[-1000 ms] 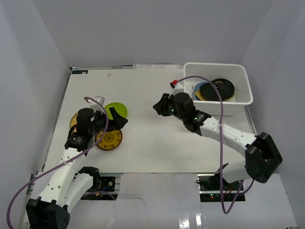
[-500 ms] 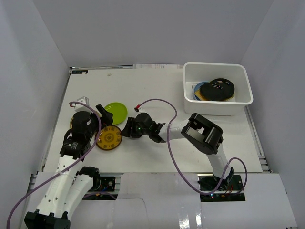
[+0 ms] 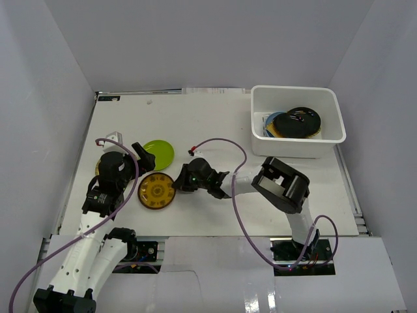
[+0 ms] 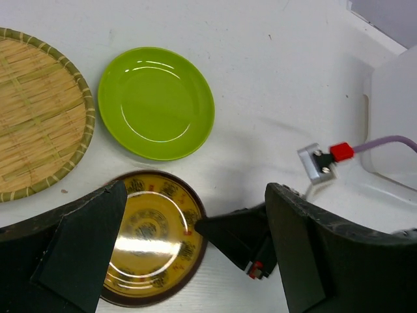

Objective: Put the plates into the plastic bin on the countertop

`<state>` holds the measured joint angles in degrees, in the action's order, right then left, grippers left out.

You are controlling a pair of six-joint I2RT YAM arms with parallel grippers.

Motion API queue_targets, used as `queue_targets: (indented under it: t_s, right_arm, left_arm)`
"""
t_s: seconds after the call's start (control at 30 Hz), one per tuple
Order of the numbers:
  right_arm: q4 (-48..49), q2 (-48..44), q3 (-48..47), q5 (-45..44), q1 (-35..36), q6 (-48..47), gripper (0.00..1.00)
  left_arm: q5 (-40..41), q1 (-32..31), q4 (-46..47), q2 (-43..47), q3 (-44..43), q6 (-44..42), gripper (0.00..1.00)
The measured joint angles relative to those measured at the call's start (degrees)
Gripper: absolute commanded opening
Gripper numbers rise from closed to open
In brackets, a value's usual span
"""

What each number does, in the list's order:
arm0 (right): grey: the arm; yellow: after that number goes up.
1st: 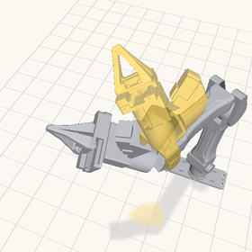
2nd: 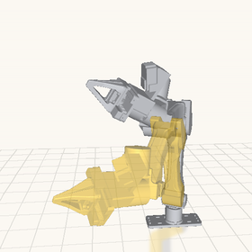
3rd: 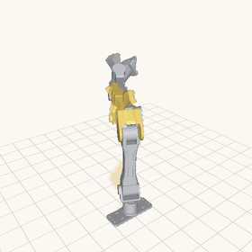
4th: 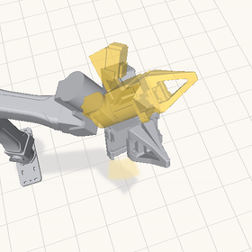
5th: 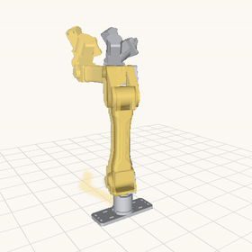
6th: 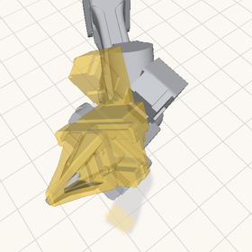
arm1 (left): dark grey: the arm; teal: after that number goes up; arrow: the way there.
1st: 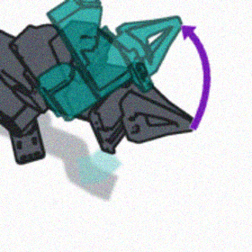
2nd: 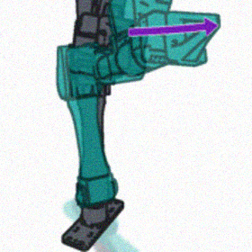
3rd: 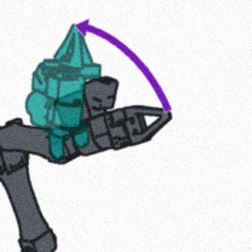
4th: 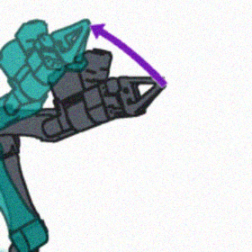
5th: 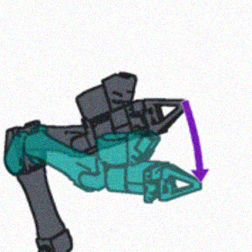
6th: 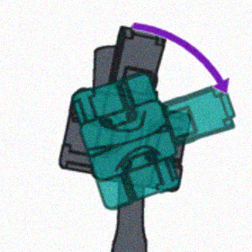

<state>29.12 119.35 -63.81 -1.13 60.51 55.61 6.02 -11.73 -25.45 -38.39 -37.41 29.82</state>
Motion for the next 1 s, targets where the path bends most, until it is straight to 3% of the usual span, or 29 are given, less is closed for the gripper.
queue_targets:
  t_s: [0.2, 0.33, 0.43, 0.53, 0.63, 0.77, 0.87, 1.0]
  right_arm:
    - [-4.7, -20.5, 13.3, -4.8, -0.8, -6.1, 0.08]
    - [-8.5, -36.9, 18.1, -6.8, -4.9, -10.4, 0.08]
    - [-13.0, -51.2, 18.6, -8.1, -15.1, -14.4, 0.08]
    - [-17.2, -59.8, 17.2, -9.8, -31.5, -18.1, 0.08]
    - [-20.9, -60.2, 12.8, -10.5, -48.2, -21.6, 0.08]
    - [-22.8, -53.4, 9.0, -7.6, -63.6, -22.4, 0.08]
    - [-24.9, -46.1, 7.7, -5.9, -68.6, -22.8, 0.08]
    - [-27.6, -37.1, 6.4, -2.9, -70.3, -22.8, 0.08]
  left_arm:
    - [-0.9, 0.0, 0.2, 0.8, 0.0, 0.0, 0.98]
    - [-1.1, 0.0, 0.2, 1.1, 0.0, 0.4, 0.98]
    - [-0.9, 0.0, 0.2, 1.1, 0.0, 2.2, 0.98]
    - [-0.7, 0.0, 1.1, 1.0, 0.9, 6.6, 0.94]
    - [-0.8, 0.0, 4.1, -0.1, 4.0, 12.6, 0.92]
    - [-0.4, 0.0, 7.7, -7.0, 8.9, 20.4, 0.89]
    - [0.3, 0.0, 9.3, -14.2, 10.9, 24.9, 0.89]
    - [1.6, 0.0, 13.6, -20.7, 12.5, 29.3, 0.87]
